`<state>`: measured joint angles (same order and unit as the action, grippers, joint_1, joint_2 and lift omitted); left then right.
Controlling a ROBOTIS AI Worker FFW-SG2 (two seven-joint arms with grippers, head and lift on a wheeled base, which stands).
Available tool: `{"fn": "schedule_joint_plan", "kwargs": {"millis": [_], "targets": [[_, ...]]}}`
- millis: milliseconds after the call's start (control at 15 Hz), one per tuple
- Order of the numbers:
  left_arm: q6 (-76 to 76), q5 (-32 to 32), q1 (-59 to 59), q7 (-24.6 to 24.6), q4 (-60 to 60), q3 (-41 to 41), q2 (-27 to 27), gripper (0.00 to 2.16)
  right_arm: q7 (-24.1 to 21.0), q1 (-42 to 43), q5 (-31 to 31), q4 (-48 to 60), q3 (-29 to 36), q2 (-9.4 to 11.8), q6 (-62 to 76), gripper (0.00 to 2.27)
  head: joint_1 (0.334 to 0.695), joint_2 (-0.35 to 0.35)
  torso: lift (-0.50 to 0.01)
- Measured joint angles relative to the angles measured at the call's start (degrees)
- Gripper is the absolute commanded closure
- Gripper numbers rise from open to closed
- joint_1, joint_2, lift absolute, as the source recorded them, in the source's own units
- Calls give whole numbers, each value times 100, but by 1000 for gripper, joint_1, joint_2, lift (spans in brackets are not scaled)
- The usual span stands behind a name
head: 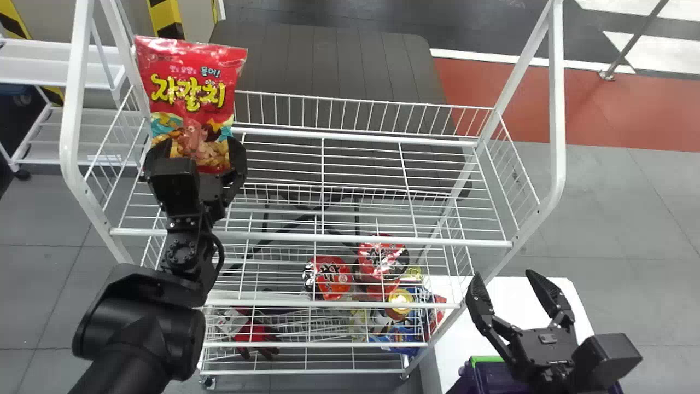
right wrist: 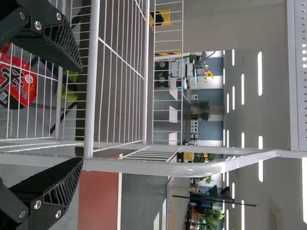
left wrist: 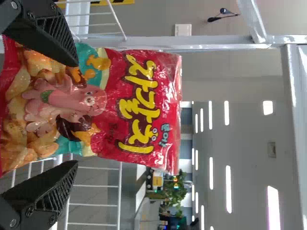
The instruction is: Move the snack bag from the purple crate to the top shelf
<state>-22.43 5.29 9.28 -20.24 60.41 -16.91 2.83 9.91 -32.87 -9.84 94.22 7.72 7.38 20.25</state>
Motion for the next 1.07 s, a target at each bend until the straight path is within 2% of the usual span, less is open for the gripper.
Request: {"fn": "schedule_joint_plan", "kwargs": {"millis": [333, 667, 1067], "targets": [[897, -75, -1043, 224, 1975, 101, 183, 63, -2, -40, 12, 111, -27, -6, -12, 171, 695, -161, 0], [1696, -76, -2933, 564, 4374, 499, 681, 63, -2, -437, 29, 895, -61, -1, -247, 171, 695, -134, 0], [1612, -150, -4614, 554, 5791, 750, 884, 63, -105, -1190, 270, 2377, -559, -8, -560, 174, 695, -41, 0]]}}
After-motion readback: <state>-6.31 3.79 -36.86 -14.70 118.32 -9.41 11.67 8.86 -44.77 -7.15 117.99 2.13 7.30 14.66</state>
